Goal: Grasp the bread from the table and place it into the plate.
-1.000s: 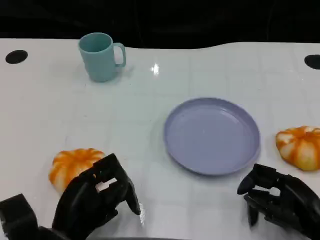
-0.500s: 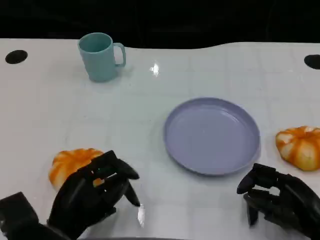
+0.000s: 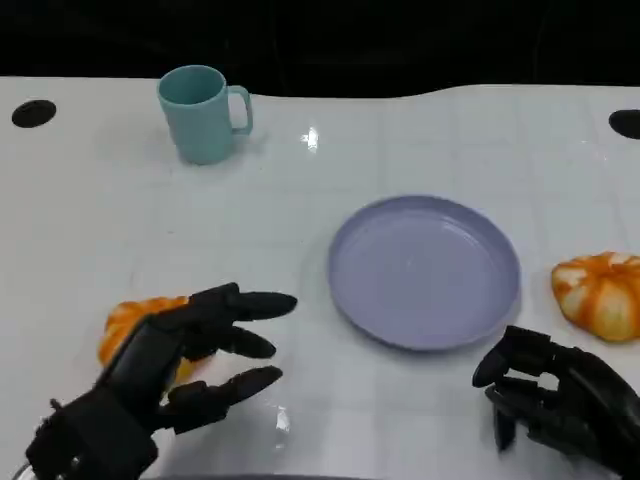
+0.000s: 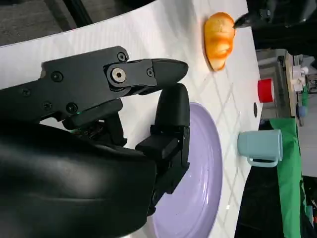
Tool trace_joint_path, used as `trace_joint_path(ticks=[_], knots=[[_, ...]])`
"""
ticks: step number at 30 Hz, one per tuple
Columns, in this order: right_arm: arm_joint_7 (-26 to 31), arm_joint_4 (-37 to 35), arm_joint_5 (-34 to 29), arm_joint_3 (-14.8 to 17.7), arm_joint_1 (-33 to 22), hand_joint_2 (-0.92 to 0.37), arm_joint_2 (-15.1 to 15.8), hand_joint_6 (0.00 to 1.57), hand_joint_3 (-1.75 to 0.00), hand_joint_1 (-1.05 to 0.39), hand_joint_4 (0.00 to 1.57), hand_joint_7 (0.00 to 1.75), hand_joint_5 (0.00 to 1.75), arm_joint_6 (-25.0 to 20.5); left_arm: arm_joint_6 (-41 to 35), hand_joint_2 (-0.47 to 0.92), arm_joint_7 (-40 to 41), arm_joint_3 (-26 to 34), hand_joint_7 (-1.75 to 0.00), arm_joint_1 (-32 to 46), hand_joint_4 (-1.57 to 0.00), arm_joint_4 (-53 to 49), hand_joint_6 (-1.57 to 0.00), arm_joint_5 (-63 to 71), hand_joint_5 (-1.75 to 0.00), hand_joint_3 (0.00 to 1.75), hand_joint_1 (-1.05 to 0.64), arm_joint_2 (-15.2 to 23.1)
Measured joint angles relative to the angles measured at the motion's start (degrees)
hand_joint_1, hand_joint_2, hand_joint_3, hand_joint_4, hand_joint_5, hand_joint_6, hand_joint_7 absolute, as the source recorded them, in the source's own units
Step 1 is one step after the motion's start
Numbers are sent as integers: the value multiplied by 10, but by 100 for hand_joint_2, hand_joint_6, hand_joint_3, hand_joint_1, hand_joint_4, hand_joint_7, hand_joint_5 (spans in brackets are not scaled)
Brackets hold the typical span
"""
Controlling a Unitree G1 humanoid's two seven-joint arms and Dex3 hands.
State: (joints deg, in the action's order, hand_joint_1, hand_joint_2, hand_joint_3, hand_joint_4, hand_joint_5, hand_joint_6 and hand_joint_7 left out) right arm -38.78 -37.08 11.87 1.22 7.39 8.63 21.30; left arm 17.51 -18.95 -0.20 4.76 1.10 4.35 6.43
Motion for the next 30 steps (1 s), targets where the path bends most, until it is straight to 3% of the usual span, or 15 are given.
trace_joint_path(ticks=[2, 3, 5, 9, 11, 15, 20, 21, 25, 27, 30], knots=[[2, 0, -3, 0, 0, -92, 0, 66, -27, -51, 66, 141, 175, 2, 0, 86, 10, -3, -21, 0, -34, 6, -58, 12, -82, 13, -22, 4], [2, 0, -4, 0, 0, -92, 0, 66, -28, -51, 66, 141, 175, 3, 3, 78, 15, -5, -16, 0, -29, 6, -58, 20, -83, 29, -18, 6], [2, 0, -6, 0, 1, -92, -1, 66, -28, -51, 66, 140, 175, 3, 16, 52, 34, -8, -9, 0, -25, 10, -59, 65, -84, 79, -15, 22], [-1, -2, -5, 0, 4, -92, -3, 66, -28, -50, 66, 140, 175, 2, 35, 33, 70, -8, -3, -1, -25, 24, -58, 126, -69, 119, 1, 51], [-3, -3, -1, 1, 5, -92, -5, 66, -28, -51, 66, 140, 175, 0, 43, 31, 95, -9, -1, -3, -25, 31, -56, 175, -61, 126, 4, 67], [-3, -5, -1, 1, 6, -92, -6, 66, -27, -51, 66, 140, 175, 0, 46, 33, 121, -14, 0, -7, -28, 46, -47, 252, -32, 121, 2, 102], [-4, -5, 0, 1, 6, -92, -7, 66, -27, -51, 66, 140, 175, 0, 28, 32, 122, -28, 0, -14, -24, 66, -37, 333, -14, 123, -2, 146], [-4, -5, 0, 1, 6, -92, -7, 67, -27, -51, 67, 140, 175, 0, 20, 38, 121, -32, 0, -16, -20, 69, -33, 345, -9, 112, -4, 153], [-4, -5, 2, 1, 7, -92, -8, 67, -27, -51, 67, 140, 175, -6, -18, 44, 82, -44, 0, -33, -17, 84, -29, 376, -5, 97, -8, 184], [-4, -5, 2, 2, 7, -92, -8, 66, -27, -53, 67, 140, 175, -7, -32, 56, 70, -49, 0, -38, -16, 92, -26, 378, -3, 65, -16, 190], [-2, -4, -2, 1, 7, -92, -8, 66, -27, -53, 67, 139, 175, -6, -66, 62, 8, -65, 0, -61, -16, 99, -26, 396, -2, 48, -21, 214]])
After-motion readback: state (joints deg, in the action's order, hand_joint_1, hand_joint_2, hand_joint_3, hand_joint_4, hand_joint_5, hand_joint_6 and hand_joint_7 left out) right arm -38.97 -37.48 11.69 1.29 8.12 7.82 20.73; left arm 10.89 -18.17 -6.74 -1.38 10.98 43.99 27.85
